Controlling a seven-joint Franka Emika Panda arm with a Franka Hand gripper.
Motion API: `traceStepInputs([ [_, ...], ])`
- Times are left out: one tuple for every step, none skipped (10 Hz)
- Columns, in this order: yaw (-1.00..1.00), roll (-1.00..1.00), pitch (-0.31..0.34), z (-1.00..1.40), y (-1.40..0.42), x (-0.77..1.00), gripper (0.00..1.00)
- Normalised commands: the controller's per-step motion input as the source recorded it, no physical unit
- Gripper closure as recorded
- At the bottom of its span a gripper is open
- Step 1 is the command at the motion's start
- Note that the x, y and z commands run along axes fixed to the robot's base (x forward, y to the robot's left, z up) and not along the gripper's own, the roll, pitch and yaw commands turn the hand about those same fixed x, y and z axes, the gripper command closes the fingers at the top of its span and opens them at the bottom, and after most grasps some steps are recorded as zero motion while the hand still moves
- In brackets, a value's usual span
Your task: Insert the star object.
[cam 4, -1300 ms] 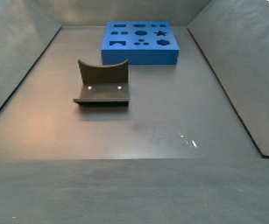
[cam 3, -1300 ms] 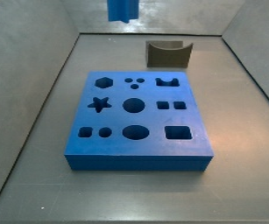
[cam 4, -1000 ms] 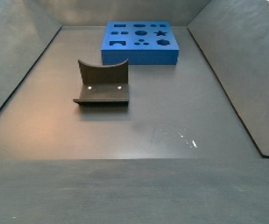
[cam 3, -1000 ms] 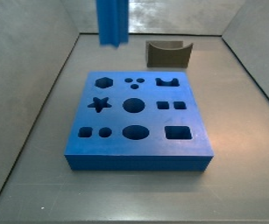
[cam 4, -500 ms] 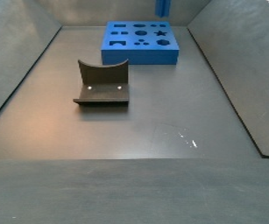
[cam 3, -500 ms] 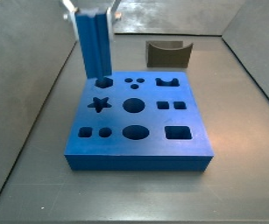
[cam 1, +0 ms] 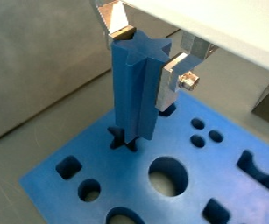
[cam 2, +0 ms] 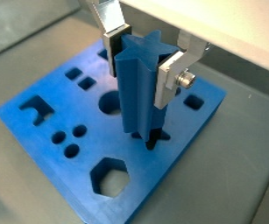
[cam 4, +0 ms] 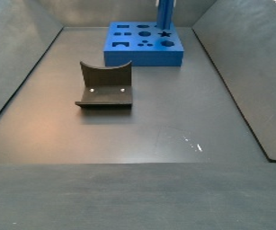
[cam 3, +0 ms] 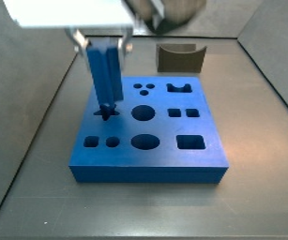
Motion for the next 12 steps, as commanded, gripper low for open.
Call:
traceStepInputs([
  [0.03, 0.00, -0.061, -0.44, 0.00, -0.04, 1.00],
  [0.00, -0.08, -0.076, -0.14, 0.00, -0.03, 1.00],
  [0.00, -0.01, -0.040, 0.00, 0.00, -0.03, 1.00],
  [0.00, 0.00, -0.064, -0.21, 0.00, -0.12, 1.00],
  [-0.31, 0.03, -0.063, -0.28, -0.09, -0.32, 1.00],
  [-0.54, 0.06, -0.031, -0.29, -0.06, -0.33, 1.00],
  [-0.60, 0.03, -0.041, -0.30, -0.05, -0.23, 1.00],
  [-0.52, -0.02, -0.093, -0.28, -0.09, 0.00, 1.00],
  [-0.47, -0.08, -0.087, -0.28, -0.05, 0.16, 1.00],
  [-0.46, -0.09, -0.076, -0.29, -0.05, 0.19, 1.00],
  [-0.42, -0.09, -0.086, -0.36, -0.07, 0.15, 1.00],
  [-0.42, -0.08, -0.099, -0.39, -0.08, 0.09, 1.00],
])
